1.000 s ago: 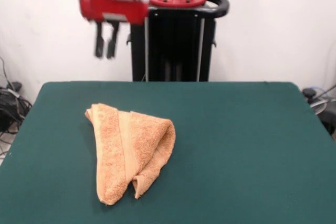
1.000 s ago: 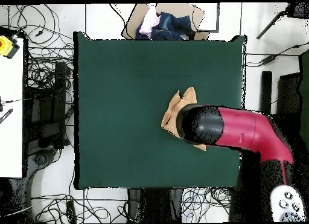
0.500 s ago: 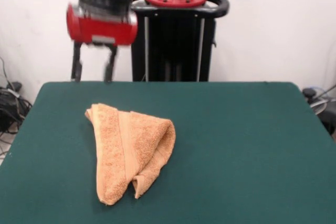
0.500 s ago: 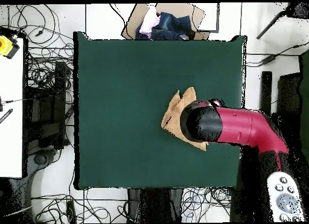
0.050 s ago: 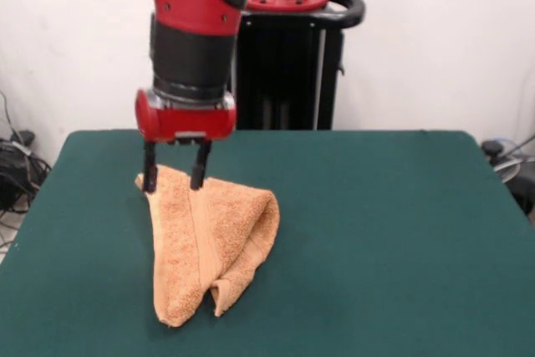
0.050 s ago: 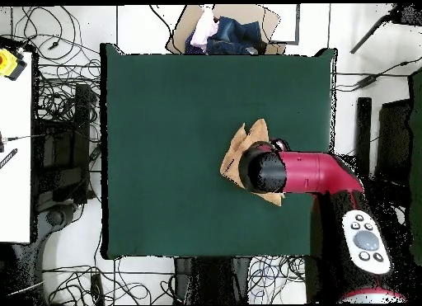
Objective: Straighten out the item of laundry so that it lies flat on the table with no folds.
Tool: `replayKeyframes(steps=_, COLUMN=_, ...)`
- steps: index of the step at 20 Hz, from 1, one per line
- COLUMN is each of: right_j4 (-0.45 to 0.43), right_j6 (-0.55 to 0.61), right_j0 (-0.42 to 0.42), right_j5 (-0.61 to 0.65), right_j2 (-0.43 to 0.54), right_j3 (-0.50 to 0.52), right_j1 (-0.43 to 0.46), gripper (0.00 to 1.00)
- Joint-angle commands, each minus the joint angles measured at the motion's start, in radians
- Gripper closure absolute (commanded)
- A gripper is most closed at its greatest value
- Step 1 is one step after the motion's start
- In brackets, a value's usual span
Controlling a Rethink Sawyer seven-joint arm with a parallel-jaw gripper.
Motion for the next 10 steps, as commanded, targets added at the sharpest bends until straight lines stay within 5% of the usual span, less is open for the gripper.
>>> replayKeyframes(steps=1, right_j4=-0.065, right_j6=0.062, right_j0=0.039, right_j5=-0.071, right_j2=0.047, right_j3=0.020, right_j1=0.106, gripper=0.00)
replayKeyframes(steps=10, right_j4=-0.078, right_j6=0.067, right_j0=0.023, right_j5=-0.120, right_j2=0.061, right_j3=-0.036, right_j1=0.186, gripper=0.00)
